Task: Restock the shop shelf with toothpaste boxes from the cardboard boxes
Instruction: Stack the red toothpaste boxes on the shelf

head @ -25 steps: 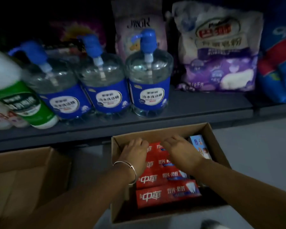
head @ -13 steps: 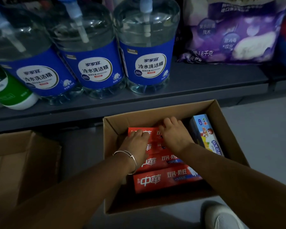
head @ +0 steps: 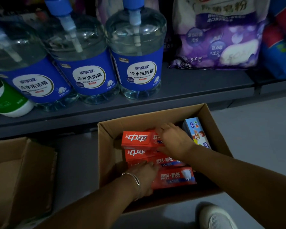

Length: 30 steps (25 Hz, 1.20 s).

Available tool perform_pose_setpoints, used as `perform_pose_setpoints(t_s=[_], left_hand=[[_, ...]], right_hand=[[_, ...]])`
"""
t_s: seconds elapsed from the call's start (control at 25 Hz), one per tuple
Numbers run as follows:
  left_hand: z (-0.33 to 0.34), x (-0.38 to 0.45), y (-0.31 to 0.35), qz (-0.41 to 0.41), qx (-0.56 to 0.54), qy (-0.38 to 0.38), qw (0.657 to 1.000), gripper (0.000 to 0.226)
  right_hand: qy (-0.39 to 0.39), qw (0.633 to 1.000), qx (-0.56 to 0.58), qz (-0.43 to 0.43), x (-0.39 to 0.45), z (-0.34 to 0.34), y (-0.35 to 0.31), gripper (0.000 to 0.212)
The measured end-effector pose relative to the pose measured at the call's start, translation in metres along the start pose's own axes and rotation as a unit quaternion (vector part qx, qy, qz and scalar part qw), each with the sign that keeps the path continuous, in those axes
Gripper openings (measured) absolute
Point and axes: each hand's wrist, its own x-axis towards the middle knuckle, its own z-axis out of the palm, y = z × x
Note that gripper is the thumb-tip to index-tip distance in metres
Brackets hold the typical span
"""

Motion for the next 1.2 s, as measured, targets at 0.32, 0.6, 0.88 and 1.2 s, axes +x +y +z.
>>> perform_pose_setpoints(t_s=[0.32, 0.6, 0.88, 1.2], left_hand=[[-0.105, -0.079, -0.021, 0.040, 0.044, 0.095, 0.994, 0.050], [-0.241, -0.220, 0.001, 0.022, 0.084, 0.230, 0.969, 0.049], [-0.343, -0.334, -0.007, -0.027, 0.149, 0.326, 0.933, 0.057], [-0.402, -0.361, -0.055, -0.044, 0.163, 0.392, 0.904, 0.057]], right_hand=[[0.035, 0.999, -0.001, -0.037, -0.027, -0.115, -0.012, 0.048], [0.137, 0.989, -0.005, -0.062, -0.087, -0.290, -0.066, 0.041], [0.260, 0.962, -0.009, -0.087, -0.101, -0.434, -0.131, 0.041], [0.357, 0.930, -0.055, -0.072, -0.046, -0.501, -0.168, 0.057]])
